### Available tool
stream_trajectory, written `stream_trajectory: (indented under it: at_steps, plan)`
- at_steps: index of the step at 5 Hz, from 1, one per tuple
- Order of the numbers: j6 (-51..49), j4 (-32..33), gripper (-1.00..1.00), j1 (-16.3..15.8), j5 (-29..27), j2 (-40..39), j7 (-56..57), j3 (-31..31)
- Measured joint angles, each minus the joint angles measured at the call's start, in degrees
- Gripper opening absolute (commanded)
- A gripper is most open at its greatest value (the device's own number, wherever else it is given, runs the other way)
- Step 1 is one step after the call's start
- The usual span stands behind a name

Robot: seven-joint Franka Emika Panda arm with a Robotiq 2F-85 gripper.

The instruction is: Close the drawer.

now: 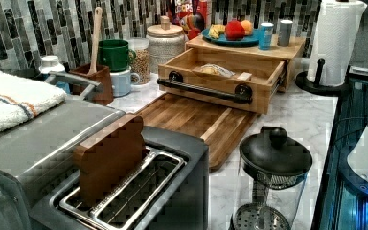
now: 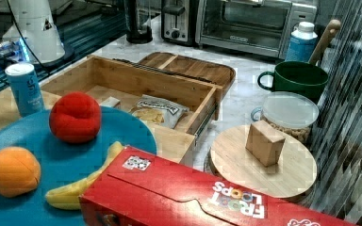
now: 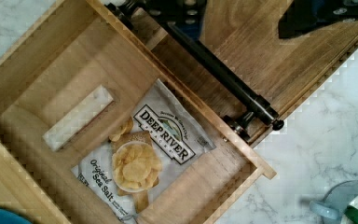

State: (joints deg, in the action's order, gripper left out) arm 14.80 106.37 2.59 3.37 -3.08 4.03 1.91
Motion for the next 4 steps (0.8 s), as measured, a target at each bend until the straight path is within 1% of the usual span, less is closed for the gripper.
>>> stream_trajectory:
  at_steps: [1, 2, 3, 4]
  plan:
    - [0.5, 0.0, -1.0, 0.07, 0.67, -0.44, 0.0, 0.1]
    - [0.83, 0.34, -1.0, 0.41, 0.19, -0.77, 0.01, 0.16]
    - [0.04, 0.34, 1.0, 1.06, 0.19, -0.77, 0.05, -0.02]
    - [-0.11, 0.56, 1.0, 1.22, -0.6, -0.77, 0.19, 0.2]
